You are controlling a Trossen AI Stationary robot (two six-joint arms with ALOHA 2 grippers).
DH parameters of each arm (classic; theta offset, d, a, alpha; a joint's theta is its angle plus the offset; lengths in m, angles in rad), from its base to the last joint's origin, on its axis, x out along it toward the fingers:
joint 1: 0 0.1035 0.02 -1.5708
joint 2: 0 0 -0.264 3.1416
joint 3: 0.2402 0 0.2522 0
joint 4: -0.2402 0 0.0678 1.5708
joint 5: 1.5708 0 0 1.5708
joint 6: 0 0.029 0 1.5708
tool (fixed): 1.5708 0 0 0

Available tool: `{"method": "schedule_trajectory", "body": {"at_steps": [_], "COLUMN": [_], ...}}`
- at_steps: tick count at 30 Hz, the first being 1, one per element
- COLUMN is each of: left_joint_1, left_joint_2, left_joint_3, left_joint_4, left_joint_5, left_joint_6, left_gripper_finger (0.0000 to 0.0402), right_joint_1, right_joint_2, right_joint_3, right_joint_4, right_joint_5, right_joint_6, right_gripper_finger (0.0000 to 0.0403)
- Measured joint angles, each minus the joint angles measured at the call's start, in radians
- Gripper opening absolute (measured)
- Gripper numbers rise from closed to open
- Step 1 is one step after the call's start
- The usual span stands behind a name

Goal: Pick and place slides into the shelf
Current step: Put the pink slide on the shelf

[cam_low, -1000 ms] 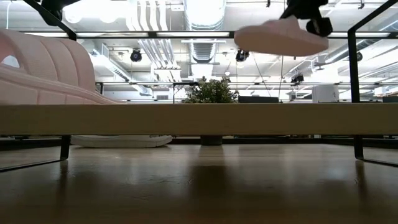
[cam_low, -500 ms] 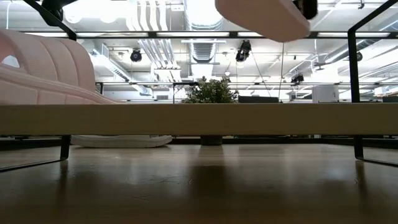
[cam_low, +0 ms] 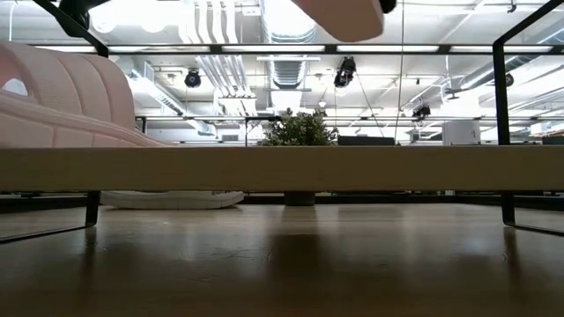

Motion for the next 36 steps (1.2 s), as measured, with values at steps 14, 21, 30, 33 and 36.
{"method": "schedule_trajectory", "body": {"at_steps": [14, 21, 30, 33, 36], "left_joint_1": [0.0, -0.001, -0.001, -0.001, -0.001], "left_joint_2": [0.0, 0.0, 0.0, 0.0, 0.0], "left_joint_3": [0.0, 0.0, 0.0, 0.0, 0.0], "left_joint_4": [-0.004, -0.014, -0.035, -0.035, -0.035], "left_joint_5": [0.0, 0.0, 0.0, 0.0, 0.0], "left_joint_6": [0.0, 0.0, -0.001, -0.001, -0.001], "left_gripper_finger": [0.0151, 0.0151, 0.0151, 0.0151, 0.0151], "right_joint_1": [0.055, 0.11, 0.175, 0.19, 0.202], "right_joint_2": [0.122, 0.148, 0.185, 0.214, 0.265], "right_joint_3": [0.023, 0.023, 0.062, 0.081, 0.103], "right_joint_4": [0.002, 0.039, 0.087, 0.087, 0.066], "right_joint_5": [-0.124, -0.123, -0.123, -0.137, -0.167], "right_joint_6": [-0.08, -0.087, -0.14, -0.15, -0.163], "right_gripper_finger": [0.0009, 0.0009, 0.0009, 0.0008, 0.0008]}}
